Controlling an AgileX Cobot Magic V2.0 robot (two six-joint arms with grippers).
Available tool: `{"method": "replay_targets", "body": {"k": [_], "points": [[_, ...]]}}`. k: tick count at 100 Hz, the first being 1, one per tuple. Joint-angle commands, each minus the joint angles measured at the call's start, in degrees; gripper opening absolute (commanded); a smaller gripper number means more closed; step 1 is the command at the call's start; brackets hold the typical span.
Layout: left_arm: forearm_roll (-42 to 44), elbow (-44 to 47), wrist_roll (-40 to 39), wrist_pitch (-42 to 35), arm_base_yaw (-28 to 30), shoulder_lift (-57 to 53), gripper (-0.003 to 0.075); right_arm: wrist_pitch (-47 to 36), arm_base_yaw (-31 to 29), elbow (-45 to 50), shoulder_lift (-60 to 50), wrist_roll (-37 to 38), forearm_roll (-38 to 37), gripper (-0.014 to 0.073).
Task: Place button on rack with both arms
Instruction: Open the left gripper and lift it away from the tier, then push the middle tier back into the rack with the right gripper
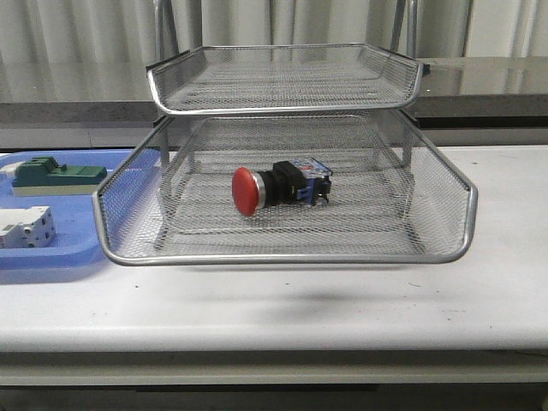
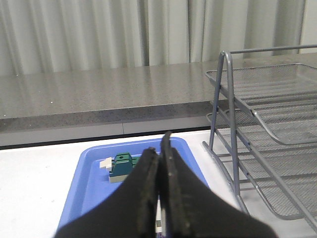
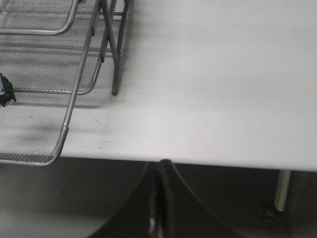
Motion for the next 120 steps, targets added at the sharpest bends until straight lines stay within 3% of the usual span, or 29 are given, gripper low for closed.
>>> {"method": "replay_targets", "body": {"k": [1,13,27,51,65,93,120], "points": [[-0.42,-1.63,-0.42,-4.51,-0.01,0.4,-0.002,-4.15,-0.14,-1.87,-0.02,0.0,-0.82,-0.0071],[-0.42,-1.63,-0.42,-4.51,-0.01,0.4,-0.002,-7.15,-0.14,-1.87,0.08,0.0,0.27,-0.0071],[-0.42,-1.63,-0.42,-4.51,-0.01,0.4,-0.002,-11.53,0.03,-1.87,1.97,-2.76,7.07,-0.0071],[-0.42,-1.63,-0.42,-4.51,-0.01,0.4,-0.002,-14.8,2.85,-1.87,12.74,-28.72,27.43,-0.0071],[-0.42,-1.63,-0.42,-4.51,-0.01,0.4,-0.002,-14.91,7.0,-1.87,20.83,-43.02,34.34,-0.0071],[-0.42,-1.63,-0.42,-4.51,-0.01,0.4,-0.002,-15.76,17.44,-1.87,33.44,-59.57,35.08,-0.0069],[-0.42,-1.63,-0.42,-4.51,-0.01,0.4,-0.002,-16.22,24.1,-1.93,40.3,-64.26,34.8,-0.0069]]}}
